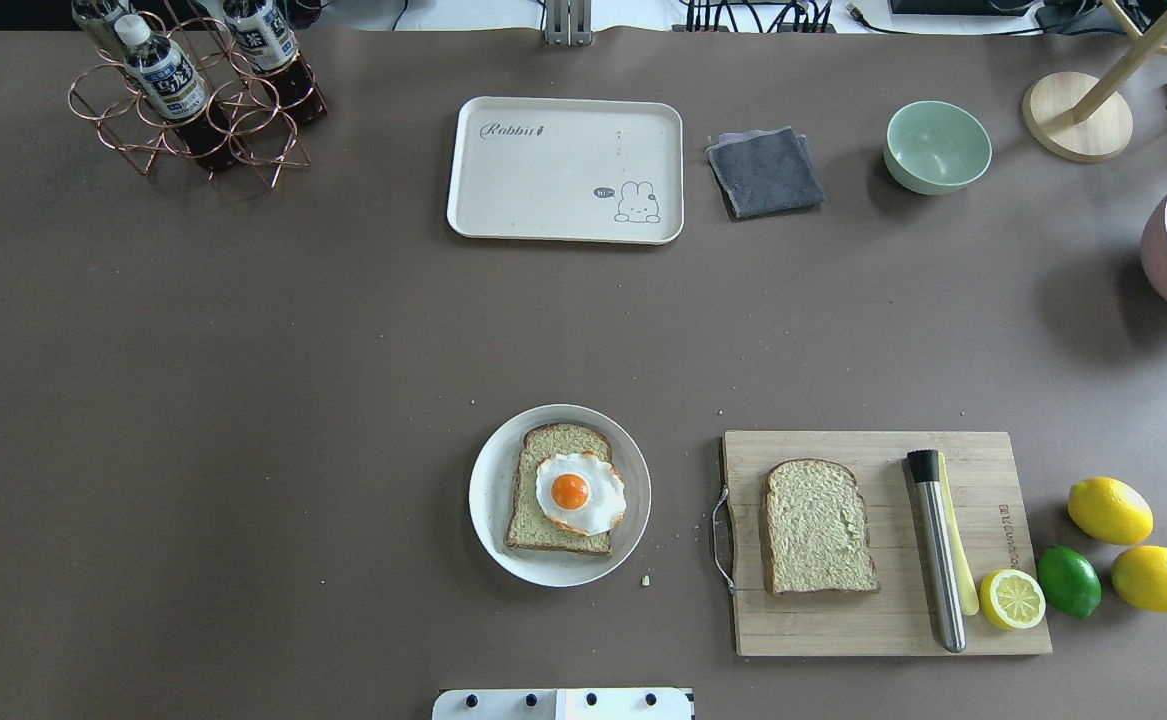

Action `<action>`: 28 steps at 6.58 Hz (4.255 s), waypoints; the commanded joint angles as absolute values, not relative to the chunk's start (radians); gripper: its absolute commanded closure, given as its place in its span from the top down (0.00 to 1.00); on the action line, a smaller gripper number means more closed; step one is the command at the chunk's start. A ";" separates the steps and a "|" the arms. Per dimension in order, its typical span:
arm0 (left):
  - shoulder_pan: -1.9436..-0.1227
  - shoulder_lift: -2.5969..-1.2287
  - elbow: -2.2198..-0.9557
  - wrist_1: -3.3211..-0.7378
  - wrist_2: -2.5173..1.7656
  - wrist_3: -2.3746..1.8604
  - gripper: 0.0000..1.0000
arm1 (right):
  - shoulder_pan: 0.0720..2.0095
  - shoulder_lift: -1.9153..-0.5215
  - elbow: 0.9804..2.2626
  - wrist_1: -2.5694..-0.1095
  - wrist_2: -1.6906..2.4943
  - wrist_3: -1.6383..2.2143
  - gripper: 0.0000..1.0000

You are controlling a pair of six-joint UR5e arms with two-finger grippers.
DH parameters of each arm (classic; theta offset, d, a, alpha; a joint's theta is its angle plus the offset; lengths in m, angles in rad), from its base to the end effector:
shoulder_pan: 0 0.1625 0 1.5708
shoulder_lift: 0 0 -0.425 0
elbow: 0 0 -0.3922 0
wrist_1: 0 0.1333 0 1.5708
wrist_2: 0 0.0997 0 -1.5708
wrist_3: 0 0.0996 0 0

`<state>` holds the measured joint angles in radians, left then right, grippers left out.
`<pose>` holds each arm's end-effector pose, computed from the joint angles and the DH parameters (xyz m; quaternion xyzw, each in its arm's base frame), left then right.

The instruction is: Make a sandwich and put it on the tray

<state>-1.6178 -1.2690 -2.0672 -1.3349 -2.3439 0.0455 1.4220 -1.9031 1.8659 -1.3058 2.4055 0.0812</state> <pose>-0.0804 -0.3518 0.5678 -0.0017 0.3774 -0.0085 0.9260 0.0046 -0.3703 0.6215 0.0570 -0.4120 -0.0767 0.9062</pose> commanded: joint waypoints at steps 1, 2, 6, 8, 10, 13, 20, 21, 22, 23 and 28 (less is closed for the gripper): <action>-1.618 -1.264 -2.069 -1.336 -2.345 0.046 0.98 | 1.422 -1.908 1.864 -1.305 2.410 0.083 1.00; -1.617 -1.262 -2.069 -1.336 -2.345 0.046 0.98 | 1.422 -1.917 1.865 -1.304 2.416 0.083 1.00; -1.617 -1.264 -2.069 -1.339 -2.345 0.045 0.98 | 1.422 -1.928 1.867 -1.301 2.413 0.075 1.00; -1.618 -1.264 -2.071 -1.354 -2.345 0.043 0.98 | 1.422 -1.930 1.870 -1.296 2.408 0.084 1.00; -1.618 -1.264 -2.072 -1.356 -2.345 0.043 0.98 | 1.422 -1.919 1.874 -1.261 2.408 0.173 0.99; -1.618 -1.267 -2.071 -1.358 -2.345 0.044 0.98 | 1.385 -1.905 1.881 -1.102 2.421 0.418 0.99; -1.614 -1.272 -2.066 -1.358 -2.347 0.044 0.98 | 1.007 -1.838 2.018 -0.896 2.346 1.026 0.98; -1.614 -1.272 -2.066 -1.358 -2.347 0.044 0.98 | 0.946 -1.813 2.046 -0.896 2.329 1.107 0.98; -1.614 -1.264 -2.065 -1.358 -2.347 0.048 0.98 | 0.817 -1.786 2.090 -0.896 2.242 1.231 0.98; -1.614 -1.262 -2.063 -1.358 -2.345 0.049 0.98 | 0.708 -1.764 2.114 -0.899 2.150 1.293 0.99; -1.614 -1.262 -2.057 -1.356 -2.376 0.052 0.98 | 0.494 -1.738 2.083 -0.905 1.973 1.341 0.83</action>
<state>-1.6138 -1.2625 -2.0572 -1.3573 -2.3595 0.0510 0.5191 -1.7469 2.0997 -0.9050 1.9913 1.3318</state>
